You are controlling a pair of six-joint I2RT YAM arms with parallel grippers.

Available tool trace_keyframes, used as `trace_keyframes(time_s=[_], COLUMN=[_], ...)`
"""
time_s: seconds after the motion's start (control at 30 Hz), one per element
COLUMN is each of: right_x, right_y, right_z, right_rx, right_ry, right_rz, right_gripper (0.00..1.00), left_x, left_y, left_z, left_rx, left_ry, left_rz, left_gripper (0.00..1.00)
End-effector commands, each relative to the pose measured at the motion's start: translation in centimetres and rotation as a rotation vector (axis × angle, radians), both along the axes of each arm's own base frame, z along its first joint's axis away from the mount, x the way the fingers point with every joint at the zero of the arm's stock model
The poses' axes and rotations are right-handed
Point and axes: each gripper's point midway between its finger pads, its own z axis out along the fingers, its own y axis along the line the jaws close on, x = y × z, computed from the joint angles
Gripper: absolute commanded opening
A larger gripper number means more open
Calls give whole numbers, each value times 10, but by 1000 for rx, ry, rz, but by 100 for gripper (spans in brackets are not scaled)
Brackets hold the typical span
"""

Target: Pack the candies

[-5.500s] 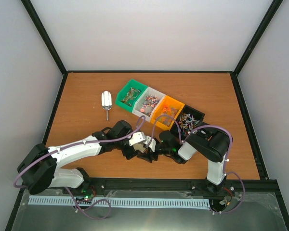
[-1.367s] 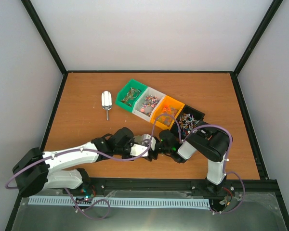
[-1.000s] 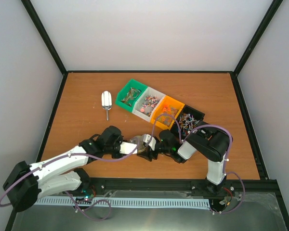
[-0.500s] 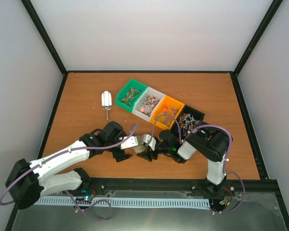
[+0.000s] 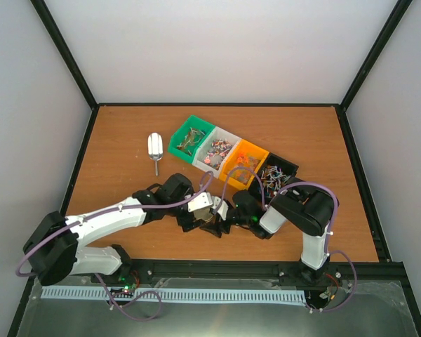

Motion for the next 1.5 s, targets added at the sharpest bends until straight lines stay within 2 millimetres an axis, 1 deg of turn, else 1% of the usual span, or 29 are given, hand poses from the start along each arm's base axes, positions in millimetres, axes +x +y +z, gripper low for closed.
trace_keyframes(time_s=[0.0,0.13,0.23,0.4,0.57,0.73,0.83,0.87,0.93,1.03,1.17,1.23,1.27,1.33,1.4,1.47], right_x=[-12,-12,-12,-12,-14,-17,-21,-22,-23,-24,-26,-26,-25,-25,-23,-21], right_y=[-8,-8,-8,-8,-9,-10,-10,-10,-10,-10,-10,-11,-11,-11,-11,-11], right_z=[-16,-16,-15,-15,-15,-14,-14,-14,-14,-14,-14,-14,-14,-13,-14,-14], right_rx=[-41,-38,-39,-41,-41,-39,-38,-40,-38,-38,-41,-44,-43,-43,-45,-47], right_ry=[65,62,60,55,51,39,39,39,39,39,37,36,36,36,34,32], right_rz=[5,7,7,7,19,41,58,64,71,81,89,90,88,86,79,70], right_gripper=[89,86,81,75,69,63,60,59,58,58,57,56,56,56,56,56], left_x=[13,12,9,7,2,-1,-4,-6,-17,-21,-10,-9,-10,-9,3,19], left_y=[-22,-19,-16,-10,-5,6,10,11,16,18,16,19,20,20,13,5], left_z=[18,9,1,-6,-13,-20,-23,-24,-30,-32,-31,-33,-34,-35,-28,-18], left_rx=[-71,-39,-11,26,67,94,112,122,153,163,176,195,203,213,190,155], left_ry=[-23,-12,-8,-15,-24,2,-4,-5,22,35,64,82,82,60,26,2], left_rz=[10,2,-13,-32,-95,-147,-216,-250,-336,-436,-517,-579,-616,-666,-635,-544], left_gripper=[95,92,90,87,83,78,74,74,74,73,71,71,72,78,82,86])
